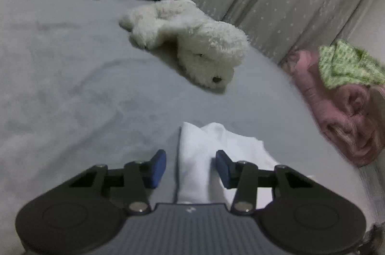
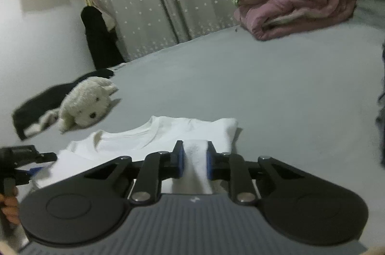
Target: Fold clothes
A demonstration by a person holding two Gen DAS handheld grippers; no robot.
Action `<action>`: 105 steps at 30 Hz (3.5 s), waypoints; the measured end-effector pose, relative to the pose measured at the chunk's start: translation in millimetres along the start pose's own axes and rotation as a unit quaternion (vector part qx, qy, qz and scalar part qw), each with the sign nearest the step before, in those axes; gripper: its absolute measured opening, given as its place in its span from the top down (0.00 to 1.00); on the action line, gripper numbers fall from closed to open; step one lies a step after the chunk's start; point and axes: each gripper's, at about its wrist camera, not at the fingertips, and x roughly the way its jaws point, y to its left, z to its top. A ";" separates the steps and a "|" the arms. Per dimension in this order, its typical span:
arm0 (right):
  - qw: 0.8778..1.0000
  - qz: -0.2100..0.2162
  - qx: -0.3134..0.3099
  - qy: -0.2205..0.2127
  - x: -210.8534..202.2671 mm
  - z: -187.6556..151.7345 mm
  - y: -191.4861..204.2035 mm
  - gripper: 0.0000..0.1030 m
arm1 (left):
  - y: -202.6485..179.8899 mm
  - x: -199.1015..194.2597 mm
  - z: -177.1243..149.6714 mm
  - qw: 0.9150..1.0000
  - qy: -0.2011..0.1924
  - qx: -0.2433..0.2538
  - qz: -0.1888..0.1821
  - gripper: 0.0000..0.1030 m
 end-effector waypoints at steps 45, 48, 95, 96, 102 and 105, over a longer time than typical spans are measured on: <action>0.982 -0.098 -0.141 0.079 55.4 -4.6 30.3 0.41 | 2.3 -9.0 0.6 0.982 0.147 0.080 -0.090 0.97; 0.987 -0.087 -0.114 0.068 48.1 3.0 25.6 0.41 | 3.6 -17.3 6.4 0.983 0.143 0.079 -0.090 0.97; 0.997 -0.060 0.005 0.042 29.2 -8.6 -24.0 0.26 | -54.1 -0.9 -41.9 0.976 0.002 0.209 -0.060 0.51; 0.998 -0.049 0.016 0.044 25.1 -8.2 -27.2 0.26 | -49.3 -4.2 -40.0 0.978 0.002 0.194 -0.070 0.51; 0.997 -0.001 0.017 0.077 -20.2 -24.6 -20.0 0.25 | -18.6 -44.8 -48.1 0.984 -0.006 0.125 -0.125 0.50; 0.995 0.017 0.011 0.097 -45.7 -38.2 -12.9 0.25 | -4.6 -69.0 -62.3 0.987 0.005 0.107 -0.124 0.48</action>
